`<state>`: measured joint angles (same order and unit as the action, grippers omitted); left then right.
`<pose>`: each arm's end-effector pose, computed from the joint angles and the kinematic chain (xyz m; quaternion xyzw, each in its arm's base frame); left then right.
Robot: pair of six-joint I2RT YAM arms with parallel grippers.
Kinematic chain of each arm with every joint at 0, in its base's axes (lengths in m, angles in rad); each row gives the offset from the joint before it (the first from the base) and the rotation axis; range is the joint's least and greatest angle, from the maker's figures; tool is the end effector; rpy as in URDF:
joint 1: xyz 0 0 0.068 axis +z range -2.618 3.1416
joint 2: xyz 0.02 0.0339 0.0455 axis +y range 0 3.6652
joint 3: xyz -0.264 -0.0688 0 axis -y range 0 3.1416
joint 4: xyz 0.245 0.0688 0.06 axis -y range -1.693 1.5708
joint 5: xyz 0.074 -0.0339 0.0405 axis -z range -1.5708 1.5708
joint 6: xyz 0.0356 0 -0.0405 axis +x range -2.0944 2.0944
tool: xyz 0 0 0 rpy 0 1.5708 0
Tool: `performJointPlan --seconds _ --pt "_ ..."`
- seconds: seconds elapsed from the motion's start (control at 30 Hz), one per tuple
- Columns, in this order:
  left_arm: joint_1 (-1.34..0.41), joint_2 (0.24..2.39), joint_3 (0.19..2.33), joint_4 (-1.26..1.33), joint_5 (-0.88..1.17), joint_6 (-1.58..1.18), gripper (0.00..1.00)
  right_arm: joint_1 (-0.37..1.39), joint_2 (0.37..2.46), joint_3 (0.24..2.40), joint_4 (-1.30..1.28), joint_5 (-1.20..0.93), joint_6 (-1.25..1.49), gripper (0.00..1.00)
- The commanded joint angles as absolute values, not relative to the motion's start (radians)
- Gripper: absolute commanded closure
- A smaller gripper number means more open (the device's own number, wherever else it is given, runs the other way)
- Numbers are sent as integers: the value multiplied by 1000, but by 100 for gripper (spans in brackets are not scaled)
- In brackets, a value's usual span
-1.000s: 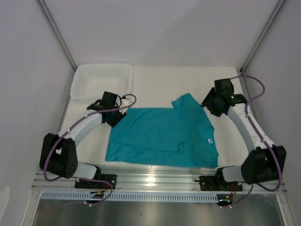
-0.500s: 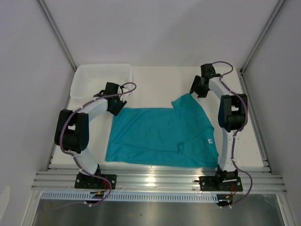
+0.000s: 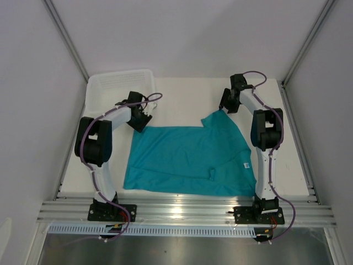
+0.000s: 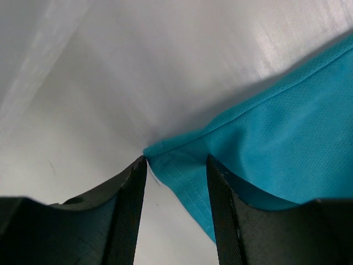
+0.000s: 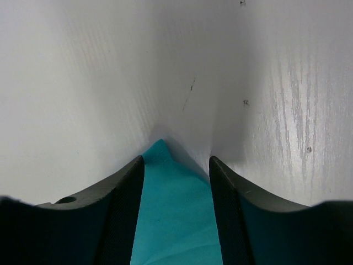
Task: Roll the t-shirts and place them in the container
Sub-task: Fold the tshirt
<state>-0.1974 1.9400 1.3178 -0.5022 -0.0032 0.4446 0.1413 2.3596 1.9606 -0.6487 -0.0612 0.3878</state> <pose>0.3890 -0.0777 0.1668 0.3074 0.9255 0.0288 0.2195 0.5057 0.0741 0.1648 0.1109 0.9592 0.0961 0.2417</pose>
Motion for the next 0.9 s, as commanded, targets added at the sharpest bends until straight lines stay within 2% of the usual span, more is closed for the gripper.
performJointPlan --seconds 0.0,0.2,0.3,0.4,0.5,0.53,0.6,0.67,0.8,0.87 --pt "-183 1959 1365 -558 28 428 49 150 2356 1904 -669 -68 379 46" --pt "-175 1979 1374 -580 29 433 50 161 2293 1868 -661 -71 338 52" --pt "-173 1979 1377 -581 38 434 55 179 2270 1833 -647 -81 325 53" --pt "-173 1974 1378 -595 54 436 67 186 2258 1801 -624 -106 337 54" --pt "-173 1957 1356 -591 70 442 97 183 2269 1804 -627 -95 347 62" --pt "-173 1945 1350 -588 72 445 99 183 2269 1804 -629 -91 348 65" --pt "-173 1928 1324 -574 80 457 99 179 2264 1796 -634 -84 350 75" --pt "-173 1904 1310 -554 83 465 99 175 2255 1784 -627 -74 348 79" --pt "-173 1876 1279 -537 80 483 99 169 2223 1778 -637 -58 347 100" --pt "-173 1840 1256 -529 86 488 99 167 2200 1770 -638 -51 341 100"
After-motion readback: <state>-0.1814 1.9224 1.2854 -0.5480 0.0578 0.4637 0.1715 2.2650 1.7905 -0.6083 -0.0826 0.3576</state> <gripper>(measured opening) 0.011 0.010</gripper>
